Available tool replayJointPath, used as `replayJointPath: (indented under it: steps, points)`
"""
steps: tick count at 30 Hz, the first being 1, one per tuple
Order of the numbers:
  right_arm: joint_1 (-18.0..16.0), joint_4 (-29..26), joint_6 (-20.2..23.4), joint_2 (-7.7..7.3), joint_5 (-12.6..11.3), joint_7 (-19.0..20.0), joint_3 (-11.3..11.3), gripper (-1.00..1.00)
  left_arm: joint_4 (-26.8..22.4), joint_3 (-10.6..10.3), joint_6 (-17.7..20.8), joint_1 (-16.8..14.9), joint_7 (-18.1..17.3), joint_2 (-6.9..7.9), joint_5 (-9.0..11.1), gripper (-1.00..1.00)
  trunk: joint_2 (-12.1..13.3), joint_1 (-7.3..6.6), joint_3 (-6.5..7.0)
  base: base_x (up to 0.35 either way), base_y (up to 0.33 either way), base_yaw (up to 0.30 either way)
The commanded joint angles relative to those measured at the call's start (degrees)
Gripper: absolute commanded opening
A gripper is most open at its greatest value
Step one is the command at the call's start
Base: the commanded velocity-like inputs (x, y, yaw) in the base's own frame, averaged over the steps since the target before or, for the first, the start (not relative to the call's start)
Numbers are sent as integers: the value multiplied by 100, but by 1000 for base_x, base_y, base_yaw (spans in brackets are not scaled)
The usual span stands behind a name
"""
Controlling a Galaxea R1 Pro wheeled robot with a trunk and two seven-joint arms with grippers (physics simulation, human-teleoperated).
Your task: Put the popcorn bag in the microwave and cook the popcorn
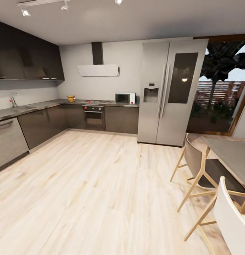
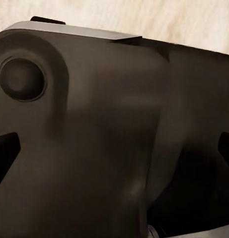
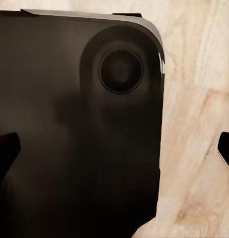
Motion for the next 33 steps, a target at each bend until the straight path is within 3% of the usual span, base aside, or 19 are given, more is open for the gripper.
replayJointPath:
  steps: [1,33]
  points:
    - [-1,1,-18,2,3,-2,-1,100,-2,13,-11,0,-4,-1,39,100,-2,3,-4,321,0,0]
    - [-1,1,-18,-7,-2,-4,-1,100,-2,13,-11,0,-2,-1,40,100,-2,3,-4,321,0,0]
